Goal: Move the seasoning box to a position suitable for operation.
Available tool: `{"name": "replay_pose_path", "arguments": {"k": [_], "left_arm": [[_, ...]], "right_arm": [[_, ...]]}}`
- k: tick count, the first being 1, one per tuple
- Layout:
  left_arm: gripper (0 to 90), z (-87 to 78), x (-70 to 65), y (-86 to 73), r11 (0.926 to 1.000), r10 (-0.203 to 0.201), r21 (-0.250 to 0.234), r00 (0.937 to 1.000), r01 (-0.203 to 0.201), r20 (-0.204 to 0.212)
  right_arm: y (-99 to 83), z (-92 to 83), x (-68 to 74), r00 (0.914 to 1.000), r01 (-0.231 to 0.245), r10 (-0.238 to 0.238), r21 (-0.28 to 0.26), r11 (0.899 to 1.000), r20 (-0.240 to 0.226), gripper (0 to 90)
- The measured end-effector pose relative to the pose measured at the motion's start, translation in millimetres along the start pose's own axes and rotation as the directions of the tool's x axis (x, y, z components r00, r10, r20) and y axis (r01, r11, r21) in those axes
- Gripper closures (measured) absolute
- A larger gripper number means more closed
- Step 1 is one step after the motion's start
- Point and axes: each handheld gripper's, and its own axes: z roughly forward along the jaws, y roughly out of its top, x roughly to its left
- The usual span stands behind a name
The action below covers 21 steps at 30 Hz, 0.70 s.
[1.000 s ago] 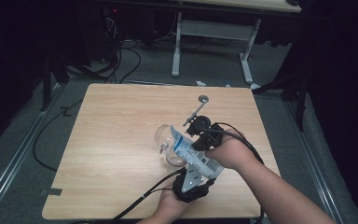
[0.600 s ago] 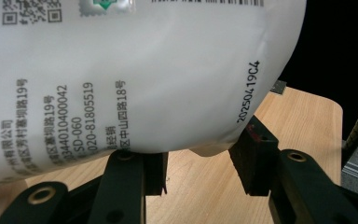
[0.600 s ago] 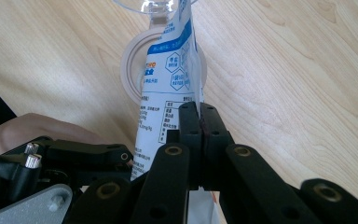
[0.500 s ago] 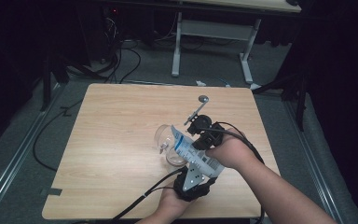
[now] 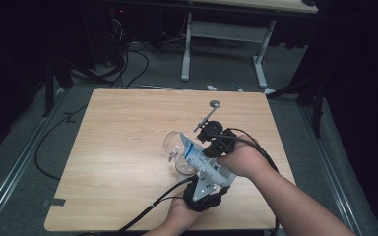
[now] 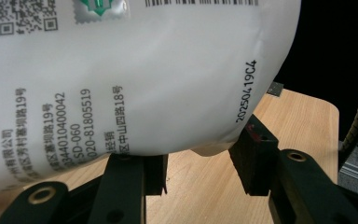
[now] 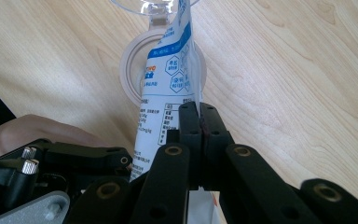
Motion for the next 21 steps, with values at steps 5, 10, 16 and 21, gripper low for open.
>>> {"name": "replay_pose_path", "arguments": {"k": [5, 10, 16, 21], "left_arm": [[60.2, -0.5, 0.7, 0.2, 1.0, 0.0, -0.001, 1.0, 0.0, -0.001], [60.2, -1.5, 0.2, -0.2, 1.0, -0.002, -0.006, 1.0, 0.002, -0.004], [60.2, -1.6, 0.0, -0.6, 1.0, -0.004, -0.007, 1.0, 0.004, -0.002], [60.2, -1.5, 0.4, -0.4, 0.9999, -0.003, -0.01, 1.0, 0.003, -0.005]], "right_arm": [[1.4, -0.2, 0.6, 1.0, 0.007, -0.007, 0.003, 1.0, 0.0, 90.0], [2.5, -0.2, 1.7, 0.9999, 0.014, -0.014, 0.003, 1.0, -0.001, 90.0], [3.0, -0.3, 2.1, 0.9999, 0.017, -0.017, 0.005, 1.0, -0.003, 90.0], [3.5, -0.5, 2.7, 0.9999, 0.011, -0.011, 0.009, 1.0, 0.001, 90.0]]}}
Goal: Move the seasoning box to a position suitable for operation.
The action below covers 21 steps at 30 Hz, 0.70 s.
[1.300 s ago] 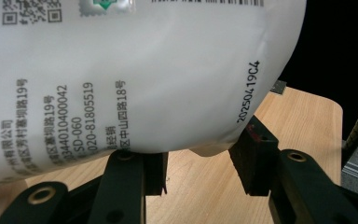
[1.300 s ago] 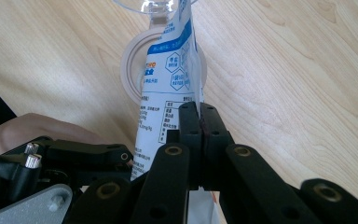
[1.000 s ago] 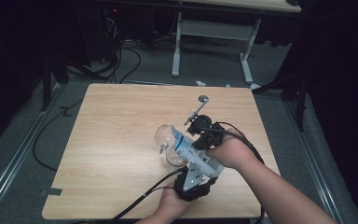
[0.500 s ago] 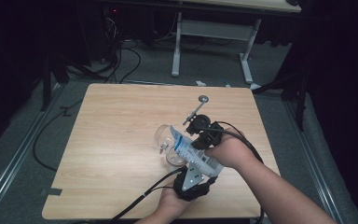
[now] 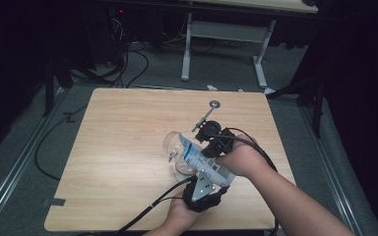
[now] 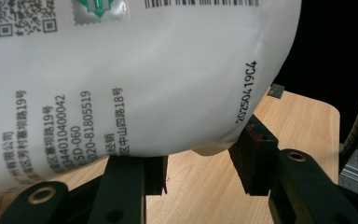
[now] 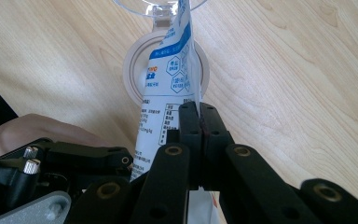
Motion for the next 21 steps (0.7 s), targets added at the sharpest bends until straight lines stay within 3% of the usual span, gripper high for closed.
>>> {"name": "replay_pose_path", "arguments": {"k": [21], "left_arm": [[60.3, -1.8, 0.6, 1.7, 0.9999, -0.005, -0.01, 1.0, 0.005, 0.002]], "right_arm": [[2.2, -2.2, 0.5, 0.9999, 0.013, -0.013, -0.005, 1.0, -0.001, 90.0]]}}
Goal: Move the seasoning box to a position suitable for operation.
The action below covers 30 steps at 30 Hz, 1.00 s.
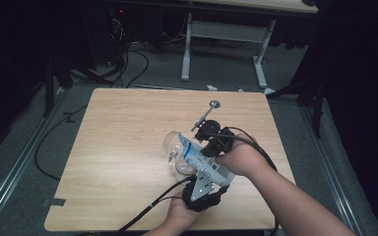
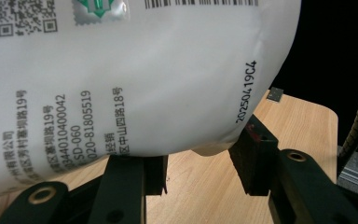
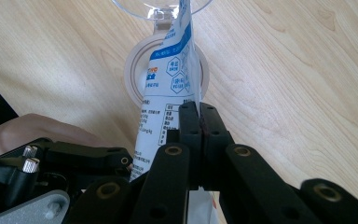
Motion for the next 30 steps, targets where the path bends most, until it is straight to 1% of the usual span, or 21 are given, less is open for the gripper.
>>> {"name": "replay_pose_path", "arguments": {"k": [12, 18, 30], "left_arm": [[60.3, 0.7, 0.2, -0.3, 1.0, -0.001, 0.002, 1.0, 0.001, 0.002], [60.3, 0.7, -0.2, 0.1, 1.0, -0.009, -0.003, 1.0, 0.009, 0.003], [60.3, 0.5, 0.1, 1.3, 0.9999, -0.011, -0.007, 0.9999, 0.011, 0.005]], "right_arm": [[0.7, 1.8, 0.5, 1.0, 0.001, -0.001, 0.006, 1.0, 0.004, 90.0], [1.1, 2.1, 0.5, 1.0, 0.006, -0.006, 0.004, 1.0, 0.004, 90.0], [2.7, 0.4, 0.3, 1.0, 0.005, -0.005, 0.012, 1.0, 0.001, 90.0]]}}
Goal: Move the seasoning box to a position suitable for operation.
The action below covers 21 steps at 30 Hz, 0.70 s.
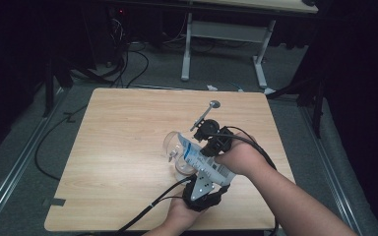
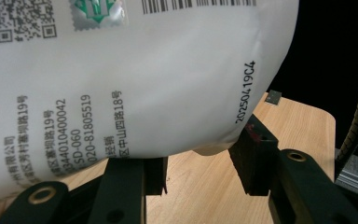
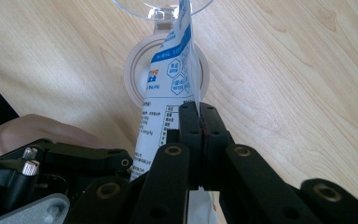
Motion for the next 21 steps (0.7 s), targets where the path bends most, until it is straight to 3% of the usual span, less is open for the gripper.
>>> {"name": "replay_pose_path", "arguments": {"k": [21], "left_arm": [[60.3, -1.3, 1.3, 2.3, 0.9999, -0.003, -0.012, 1.0, 0.003, -0.006]], "right_arm": [[3.5, -2.2, 1.9, 0.9999, 0.013, -0.013, -0.004, 1.0, 0.008, 90.0]]}}
